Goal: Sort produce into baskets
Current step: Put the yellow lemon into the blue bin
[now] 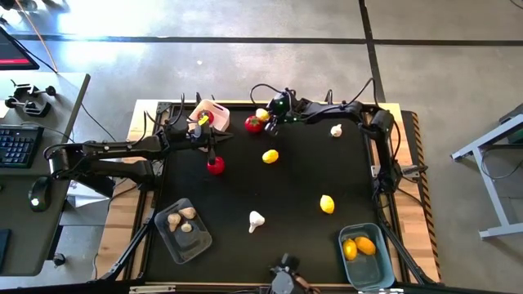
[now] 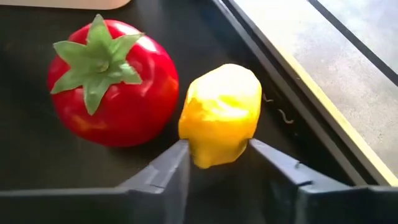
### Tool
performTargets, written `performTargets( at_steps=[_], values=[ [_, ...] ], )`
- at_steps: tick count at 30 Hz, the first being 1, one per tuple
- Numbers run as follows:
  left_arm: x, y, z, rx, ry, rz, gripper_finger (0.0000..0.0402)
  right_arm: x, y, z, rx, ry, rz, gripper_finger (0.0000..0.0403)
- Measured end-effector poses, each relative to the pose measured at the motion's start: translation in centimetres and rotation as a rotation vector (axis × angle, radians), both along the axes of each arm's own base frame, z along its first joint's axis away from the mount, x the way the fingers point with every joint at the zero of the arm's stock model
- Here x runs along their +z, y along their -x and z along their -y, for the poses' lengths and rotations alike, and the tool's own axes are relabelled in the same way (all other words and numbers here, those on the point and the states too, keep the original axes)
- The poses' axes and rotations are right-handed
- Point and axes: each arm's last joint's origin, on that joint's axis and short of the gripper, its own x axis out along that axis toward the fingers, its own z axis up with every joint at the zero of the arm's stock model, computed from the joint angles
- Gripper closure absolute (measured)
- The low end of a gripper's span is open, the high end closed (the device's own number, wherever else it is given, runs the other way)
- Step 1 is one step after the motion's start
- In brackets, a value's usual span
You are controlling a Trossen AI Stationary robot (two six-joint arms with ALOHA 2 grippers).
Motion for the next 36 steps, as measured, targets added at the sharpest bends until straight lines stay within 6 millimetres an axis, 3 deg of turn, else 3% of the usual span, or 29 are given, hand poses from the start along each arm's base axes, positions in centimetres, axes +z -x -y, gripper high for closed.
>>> performTargets(
  at_steps=[8, 18, 29, 36],
  values=[
    [0.0, 0.0, 0.0, 0.003, 0.021, 0.005, 0.0401, 0.5, 0.3, 0.0, -0.005, -0.007, -0.006, 0.0394],
    [0.0, 0.0, 0.0, 0.002, 0.026, 0.006, 0.0401, 3.6, 1.7, -0.4, -0.027, -0.020, -0.032, 0.0401],
    [0.0, 0.0, 0.0, 0.002, 0.025, 0.006, 0.0401, 4.1, 1.6, -1.1, -0.101, -0.072, -0.017, 0.0381],
    [0.0, 0.0, 0.0, 0.003, 0.029, 0.006, 0.0401, 3.8, 0.1, -3.0, -0.119, -0.025, -0.020, 0.0266]
  ],
)
